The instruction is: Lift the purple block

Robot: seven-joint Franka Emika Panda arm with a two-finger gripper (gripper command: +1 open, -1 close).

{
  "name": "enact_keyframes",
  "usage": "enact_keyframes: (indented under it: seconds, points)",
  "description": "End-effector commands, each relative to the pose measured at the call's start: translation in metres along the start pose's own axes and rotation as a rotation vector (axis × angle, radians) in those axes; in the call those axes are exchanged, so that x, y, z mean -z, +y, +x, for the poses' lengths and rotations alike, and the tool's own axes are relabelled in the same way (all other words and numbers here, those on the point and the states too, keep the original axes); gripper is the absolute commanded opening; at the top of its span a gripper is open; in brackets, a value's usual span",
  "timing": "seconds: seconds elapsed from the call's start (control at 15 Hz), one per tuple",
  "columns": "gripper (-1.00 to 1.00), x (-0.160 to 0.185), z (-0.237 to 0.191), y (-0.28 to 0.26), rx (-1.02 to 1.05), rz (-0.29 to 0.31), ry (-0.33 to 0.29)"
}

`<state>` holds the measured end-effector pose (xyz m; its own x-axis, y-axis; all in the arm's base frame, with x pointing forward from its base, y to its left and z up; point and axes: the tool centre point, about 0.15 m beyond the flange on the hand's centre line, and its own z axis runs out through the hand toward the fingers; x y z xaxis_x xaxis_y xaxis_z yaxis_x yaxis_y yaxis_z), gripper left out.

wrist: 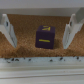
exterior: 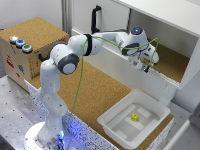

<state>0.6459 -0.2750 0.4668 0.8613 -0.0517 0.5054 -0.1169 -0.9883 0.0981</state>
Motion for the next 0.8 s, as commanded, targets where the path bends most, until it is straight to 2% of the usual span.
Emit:
enact_keyframes:
  seconds: [0.0,0.2,0.27,0.73]
  points:
    - [1.00,-0.025,0.040,0.003,-0.042,0.048,-0.053]
    - [1.00,-0.027,0.044,0.005,-0.055,0.037,-0.055]
    - [-1.00,-0.027,0.045,0.006,-0.060,0.037,-0.057]
    - [-1.00,-0.036,0.045,0.013,-0.081,0.030,-0.088]
